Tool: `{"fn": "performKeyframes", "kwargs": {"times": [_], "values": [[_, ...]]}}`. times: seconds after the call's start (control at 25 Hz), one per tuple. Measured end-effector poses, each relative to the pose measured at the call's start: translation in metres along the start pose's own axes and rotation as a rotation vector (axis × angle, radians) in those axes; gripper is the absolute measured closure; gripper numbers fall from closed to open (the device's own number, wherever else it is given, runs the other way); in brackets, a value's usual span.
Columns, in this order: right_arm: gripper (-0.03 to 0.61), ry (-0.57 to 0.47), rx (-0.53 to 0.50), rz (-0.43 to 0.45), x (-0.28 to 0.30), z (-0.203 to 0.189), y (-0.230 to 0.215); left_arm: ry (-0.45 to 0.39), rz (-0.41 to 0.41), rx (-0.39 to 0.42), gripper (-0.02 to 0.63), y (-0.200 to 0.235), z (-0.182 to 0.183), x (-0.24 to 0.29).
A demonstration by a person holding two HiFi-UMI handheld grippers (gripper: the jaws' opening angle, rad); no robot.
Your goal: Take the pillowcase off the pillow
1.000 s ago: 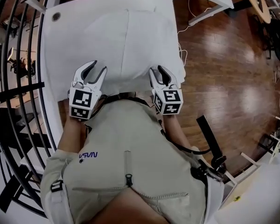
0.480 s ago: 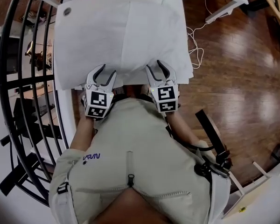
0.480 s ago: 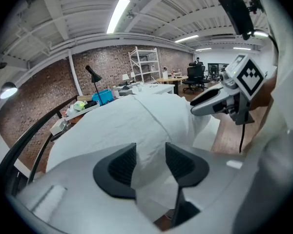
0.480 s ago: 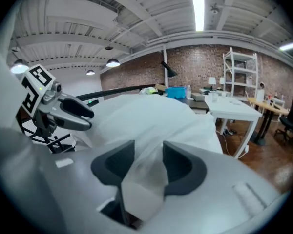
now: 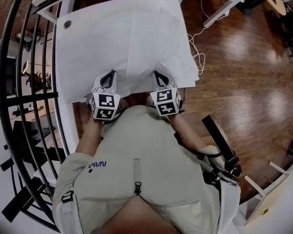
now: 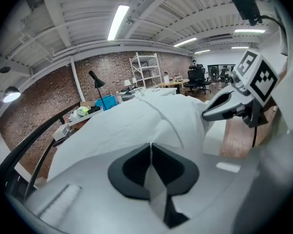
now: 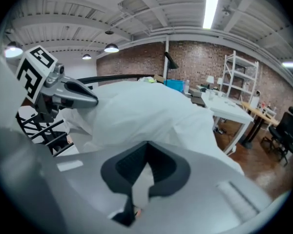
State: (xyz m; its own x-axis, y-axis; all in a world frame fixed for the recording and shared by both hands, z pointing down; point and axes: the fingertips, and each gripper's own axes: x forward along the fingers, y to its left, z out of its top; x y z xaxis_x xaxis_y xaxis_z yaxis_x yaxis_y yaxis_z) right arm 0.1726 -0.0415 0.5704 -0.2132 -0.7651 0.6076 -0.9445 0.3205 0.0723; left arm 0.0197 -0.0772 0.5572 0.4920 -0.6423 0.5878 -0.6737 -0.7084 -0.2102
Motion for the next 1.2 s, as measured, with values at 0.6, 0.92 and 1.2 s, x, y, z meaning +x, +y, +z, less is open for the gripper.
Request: {"fn": "performKeyframes", "kwargs": {"times": [0.6, 0.92, 1.2], "values": [[0.559, 0.018, 0.099, -0.029, 0.016, 0.004, 0.010, -0.087, -0.051, -0.013, 0.598, 0.007, 0.014, -0.015], [0.572, -0.066, 0.077, -0.242, -0.024, 0.019, -0.036, -0.179, 0.007, -0.007, 0.600, 0.032, 0.047, -0.028], [0.572, -0.033, 0.186, -0.534, -0.068, -0.018, -0.137, -0.182, 0.064, -0.088, 0.601, 0.064, 0.038, -0.036]]}}
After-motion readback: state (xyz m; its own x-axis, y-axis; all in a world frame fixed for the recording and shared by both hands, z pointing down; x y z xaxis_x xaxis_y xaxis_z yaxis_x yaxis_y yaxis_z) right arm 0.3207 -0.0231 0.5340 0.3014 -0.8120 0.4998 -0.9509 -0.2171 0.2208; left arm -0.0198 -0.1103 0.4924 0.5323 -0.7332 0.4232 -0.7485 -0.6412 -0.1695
